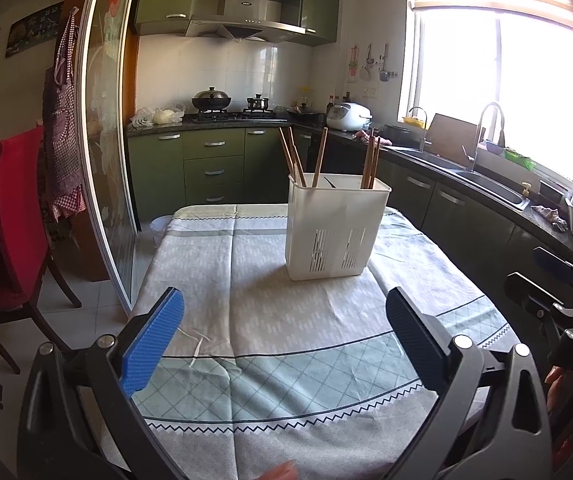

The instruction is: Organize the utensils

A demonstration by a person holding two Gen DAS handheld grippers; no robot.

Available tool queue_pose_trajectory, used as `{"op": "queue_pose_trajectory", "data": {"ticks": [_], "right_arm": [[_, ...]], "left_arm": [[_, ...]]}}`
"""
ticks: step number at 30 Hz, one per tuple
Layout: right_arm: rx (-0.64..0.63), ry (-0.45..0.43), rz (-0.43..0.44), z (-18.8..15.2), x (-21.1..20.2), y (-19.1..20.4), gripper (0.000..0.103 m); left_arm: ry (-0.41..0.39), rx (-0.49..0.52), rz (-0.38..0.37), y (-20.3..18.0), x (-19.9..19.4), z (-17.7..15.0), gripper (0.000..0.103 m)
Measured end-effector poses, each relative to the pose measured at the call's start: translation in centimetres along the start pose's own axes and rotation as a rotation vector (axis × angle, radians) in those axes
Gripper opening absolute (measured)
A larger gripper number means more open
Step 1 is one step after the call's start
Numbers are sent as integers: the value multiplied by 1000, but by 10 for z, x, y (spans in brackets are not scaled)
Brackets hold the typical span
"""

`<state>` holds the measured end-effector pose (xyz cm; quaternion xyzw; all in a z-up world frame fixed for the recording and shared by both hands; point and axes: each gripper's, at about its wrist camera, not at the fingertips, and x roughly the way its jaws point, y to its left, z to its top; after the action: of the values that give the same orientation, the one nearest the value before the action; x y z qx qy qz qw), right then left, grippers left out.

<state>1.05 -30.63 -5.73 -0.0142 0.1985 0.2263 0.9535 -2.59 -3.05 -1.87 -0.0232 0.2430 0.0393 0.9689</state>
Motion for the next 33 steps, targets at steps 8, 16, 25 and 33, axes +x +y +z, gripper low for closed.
{"op": "queue_pose_trajectory", "data": {"ticks": [8, 16, 25, 33], "right_arm": [[0, 3, 3, -1, 1, 2, 98], [-4, 7, 7, -2, 2, 4, 98], [-11, 9, 17, 0, 4, 8, 98], [-15, 10, 19, 2, 7, 10, 98]], "left_arm": [[-6, 11, -9, -3, 0, -2, 96], [-14, 7, -4, 0, -2, -2, 96], [-23, -3, -11, 5, -5, -2, 96], [-24, 6, -16, 5, -5, -2, 96]]}}
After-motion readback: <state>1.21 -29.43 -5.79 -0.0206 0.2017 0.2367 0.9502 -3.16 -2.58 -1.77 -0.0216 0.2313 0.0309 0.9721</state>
